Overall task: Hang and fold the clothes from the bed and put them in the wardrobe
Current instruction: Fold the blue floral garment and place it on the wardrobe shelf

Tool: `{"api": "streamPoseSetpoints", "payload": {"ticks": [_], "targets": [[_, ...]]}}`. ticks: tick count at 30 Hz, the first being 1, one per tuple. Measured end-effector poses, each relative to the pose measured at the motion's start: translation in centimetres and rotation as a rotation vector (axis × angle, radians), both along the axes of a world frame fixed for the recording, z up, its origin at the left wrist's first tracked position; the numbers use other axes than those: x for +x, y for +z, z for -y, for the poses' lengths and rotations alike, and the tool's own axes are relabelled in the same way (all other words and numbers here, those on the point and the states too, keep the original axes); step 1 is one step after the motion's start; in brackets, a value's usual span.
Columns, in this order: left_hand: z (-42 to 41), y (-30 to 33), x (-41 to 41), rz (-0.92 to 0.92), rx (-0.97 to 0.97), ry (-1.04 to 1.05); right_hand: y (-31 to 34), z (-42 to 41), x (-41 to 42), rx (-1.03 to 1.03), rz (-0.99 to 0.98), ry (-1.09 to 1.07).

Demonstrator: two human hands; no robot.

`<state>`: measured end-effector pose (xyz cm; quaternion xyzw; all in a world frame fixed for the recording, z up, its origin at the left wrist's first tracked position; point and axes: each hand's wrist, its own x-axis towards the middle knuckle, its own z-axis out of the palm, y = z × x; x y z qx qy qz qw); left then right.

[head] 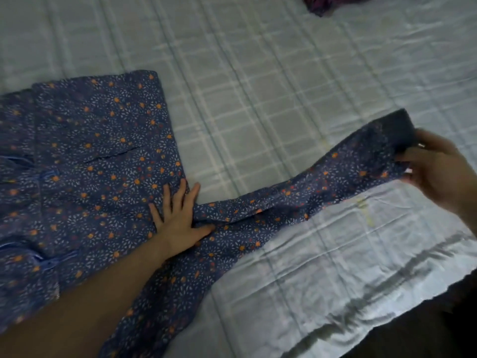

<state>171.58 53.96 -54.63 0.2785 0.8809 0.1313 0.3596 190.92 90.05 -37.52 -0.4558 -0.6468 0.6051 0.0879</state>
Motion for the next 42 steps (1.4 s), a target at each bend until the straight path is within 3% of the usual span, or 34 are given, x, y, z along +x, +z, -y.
{"api": "streamPoseSetpoints", "payload": {"ticks": [2, 4, 7, 10, 11, 12, 14, 16, 19, 22, 25, 32, 36, 38, 42], "targets": [[0.1, 1.7, -0.7, 0.091, 0.099, 0.086, 3.5, 3.5, -3.3, -0.027, -0.139, 0.072], [0.9, 4.5, -1.2, 0.122, 0.406, 0.257, 5.9, 8.2, -7.4, -0.078, -0.21, 0.185], [3.7, 10.2, -0.7, 0.211, 0.771, 0.546, 6.8, 17.9, -13.0, -0.059, -0.128, 0.379], [9.0, 15.5, -1.1, 0.838, 0.943, 0.794, 5.5, 30.1, -16.1, 0.084, -0.071, 0.485], [11.5, 16.6, -1.7, 0.995, 0.959, 0.816, 4.7, 34.1, -16.5, 0.183, -0.083, 0.575], [14.1, 17.5, -2.2, 1.038, 0.938, 0.836, 4.0, 38.0, -16.7, 0.231, -0.1, 0.686], [19.9, 17.9, -3.3, 0.93, 0.822, 0.958, 2.7, 44.7, -16.6, 0.234, -0.12, 0.998], [25.8, 16.6, -4.1, 0.733, 0.68, 1.087, 1.8, 49.2, -16.5, 0.383, -0.079, 1.288], [33.9, 12.8, -4.8, 0.609, 0.515, 1.246, -0.3, 50.9, -17.4, 0.774, -0.02, 1.304], [39.4, 9.3, -5.3, 0.338, 0.355, 1.213, -5.2, 49.5, -17.4, 0.901, 0.411, 1.374], [41.1, 7.9, -5.6, -0.025, 0.221, 0.979, -10.6, 46.6, -14.8, 0.926, 0.687, 1.349], [41.5, 5.6, -6.5, -0.208, 0.279, 0.746, -13.2, 44.0, -11.0, 0.995, 0.636, 1.004], [42.2, 4.2, -6.7, -0.391, 0.04, 0.589, -14.4, 41.7, -11.9, 1.04, 0.724, 1.077], [43.3, 3.4, -7.0, -0.45, -0.01, 0.601, -14.3, 40.8, -12.8, 1.023, 0.731, 1.073], [47.0, 2.8, -7.7, -0.481, 0.252, 0.879, -12.8, 42.8, -14.1, 0.994, 0.806, 0.941]]}}
